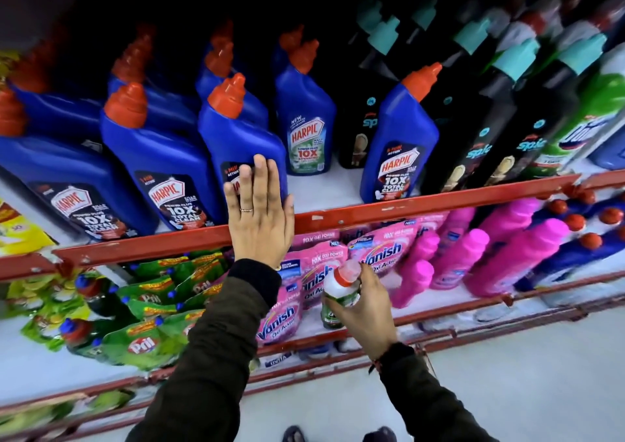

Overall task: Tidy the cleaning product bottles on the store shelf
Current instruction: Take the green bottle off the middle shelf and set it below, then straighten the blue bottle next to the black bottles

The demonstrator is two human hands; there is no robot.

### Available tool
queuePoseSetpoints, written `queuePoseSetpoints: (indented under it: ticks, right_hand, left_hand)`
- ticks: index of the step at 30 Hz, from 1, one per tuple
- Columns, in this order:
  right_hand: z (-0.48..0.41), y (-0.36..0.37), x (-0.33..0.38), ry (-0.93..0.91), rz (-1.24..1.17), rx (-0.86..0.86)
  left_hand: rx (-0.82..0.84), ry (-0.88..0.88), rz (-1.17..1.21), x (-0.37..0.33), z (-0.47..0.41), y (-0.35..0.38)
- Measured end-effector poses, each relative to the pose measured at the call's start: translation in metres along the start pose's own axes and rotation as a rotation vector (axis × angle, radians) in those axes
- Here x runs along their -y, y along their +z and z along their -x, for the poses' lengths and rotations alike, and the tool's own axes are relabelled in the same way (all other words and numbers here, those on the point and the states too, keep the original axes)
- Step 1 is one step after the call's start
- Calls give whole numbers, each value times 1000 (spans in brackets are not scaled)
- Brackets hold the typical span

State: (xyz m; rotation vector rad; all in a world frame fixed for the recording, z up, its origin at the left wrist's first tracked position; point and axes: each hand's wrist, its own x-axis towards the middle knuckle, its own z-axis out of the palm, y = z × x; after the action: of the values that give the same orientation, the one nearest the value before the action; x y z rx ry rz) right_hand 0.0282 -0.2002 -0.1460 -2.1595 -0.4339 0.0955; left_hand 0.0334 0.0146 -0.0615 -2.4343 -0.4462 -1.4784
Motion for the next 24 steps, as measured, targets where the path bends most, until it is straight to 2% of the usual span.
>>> queuePoseSetpoints:
  ticks: [10,12,16,17,20,24]
  right_hand:
    - [-2,-21,8,-41,-69,108]
    - [-2,-34,21,-119,-68,17]
    - [-28,-68,74,-398,-80,-469]
    - [-39,-78,91,-426,-73,-541]
    - [-72,-102,138,-392,-26,-585]
    - [-104,-117,169,-270,128,-554]
  left_hand:
    - [-7,8,15,0,0,-1]
    - [-14,12,20,1,0,0]
    - [-33,22,30,0,0,1]
    - [-34,20,35,0,0,0]
    - [-36,21,47,0,-1,-1]
    - [-43,27,45,0,-1,-3]
